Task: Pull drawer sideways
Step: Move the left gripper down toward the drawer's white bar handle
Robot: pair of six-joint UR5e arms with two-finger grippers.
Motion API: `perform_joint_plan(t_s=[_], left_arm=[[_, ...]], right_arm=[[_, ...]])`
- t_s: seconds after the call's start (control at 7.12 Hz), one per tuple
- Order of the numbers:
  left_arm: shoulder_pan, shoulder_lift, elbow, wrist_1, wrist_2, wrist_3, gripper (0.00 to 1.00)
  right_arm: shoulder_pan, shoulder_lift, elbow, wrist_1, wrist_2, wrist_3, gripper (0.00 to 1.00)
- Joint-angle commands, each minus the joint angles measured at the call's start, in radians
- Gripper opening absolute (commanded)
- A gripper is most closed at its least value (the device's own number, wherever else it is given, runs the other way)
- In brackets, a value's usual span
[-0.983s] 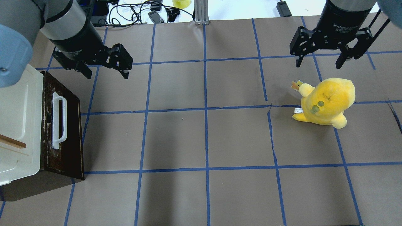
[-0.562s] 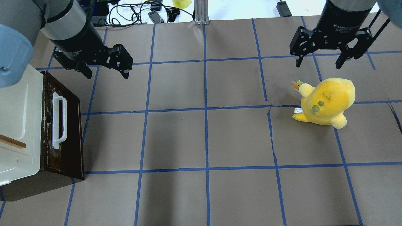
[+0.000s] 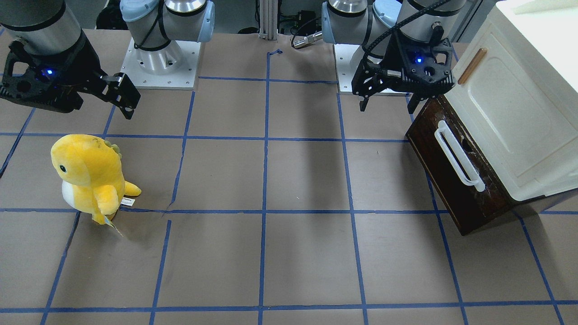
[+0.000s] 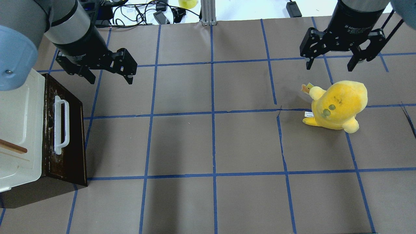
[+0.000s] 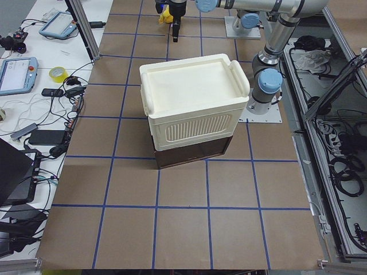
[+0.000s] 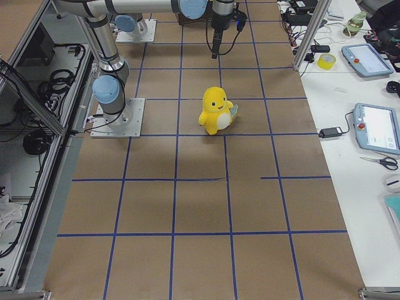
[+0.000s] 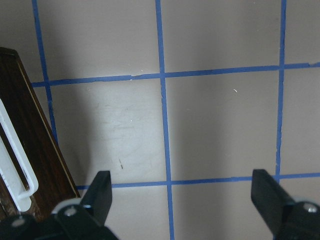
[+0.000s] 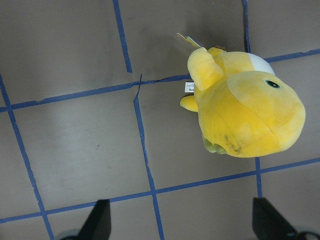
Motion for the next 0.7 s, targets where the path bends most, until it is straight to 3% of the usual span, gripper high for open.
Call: perform_joint_plan(t_s=[0.0, 0.14, 0.42, 0.56], left_arm=[[0.001, -0.018, -0.038, 0.004, -0.003, -0.051, 1.00], [-0.002, -0.031, -0.041, -0.005, 0.006, -0.099, 1.00], [-0.005, -0.074, -0.044, 0.007, 0.276, -0.104, 1.00], [-0.007, -0.098, -0.047, 0.001, 0.340, -0.106, 1.00]], right_arm=[[0.000, 0.000, 0.000, 0.000, 0.000, 0.000, 1.00], [0.000, 0.000, 0.000, 0.000, 0.000, 0.000, 1.00], [-0.002, 0.000, 0.000, 0.000, 0.000, 0.000, 1.00], [0.000, 0.000, 0.000, 0.000, 0.000, 0.000, 1.00]])
